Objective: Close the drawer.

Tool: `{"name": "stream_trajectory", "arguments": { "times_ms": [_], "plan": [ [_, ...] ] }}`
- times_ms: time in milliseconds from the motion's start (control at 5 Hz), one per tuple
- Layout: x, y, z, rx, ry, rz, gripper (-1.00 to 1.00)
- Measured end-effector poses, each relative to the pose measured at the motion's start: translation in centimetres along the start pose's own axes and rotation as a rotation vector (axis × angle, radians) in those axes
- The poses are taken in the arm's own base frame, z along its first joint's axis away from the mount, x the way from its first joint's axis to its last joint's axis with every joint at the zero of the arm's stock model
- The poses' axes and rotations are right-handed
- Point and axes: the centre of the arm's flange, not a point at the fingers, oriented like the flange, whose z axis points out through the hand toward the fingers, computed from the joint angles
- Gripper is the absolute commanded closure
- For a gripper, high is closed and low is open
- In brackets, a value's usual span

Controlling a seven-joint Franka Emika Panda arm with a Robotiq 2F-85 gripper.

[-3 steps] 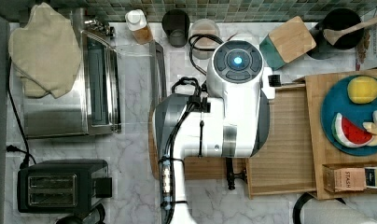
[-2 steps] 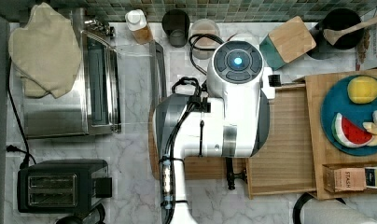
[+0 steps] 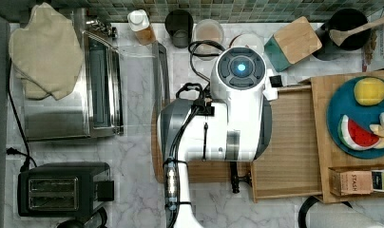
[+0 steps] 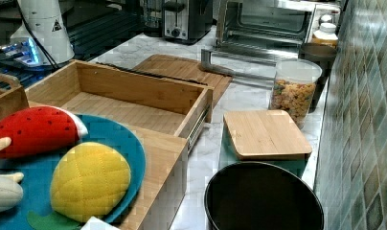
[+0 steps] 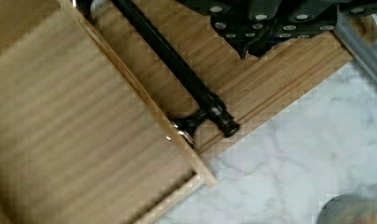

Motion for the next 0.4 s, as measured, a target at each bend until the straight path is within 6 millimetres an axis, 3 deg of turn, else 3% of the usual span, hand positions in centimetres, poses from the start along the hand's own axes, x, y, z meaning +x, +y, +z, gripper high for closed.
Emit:
{"name": "stream_trajectory", "arguments": {
  "times_ms": [200,400],
  "plan": [
    [-0.7,0.0,1.6,0.045,0.012,-0.155,1.0],
    [-2.1,0.3,3.1,0.032,-0.033,-0.196,1.0]
  ]
}}
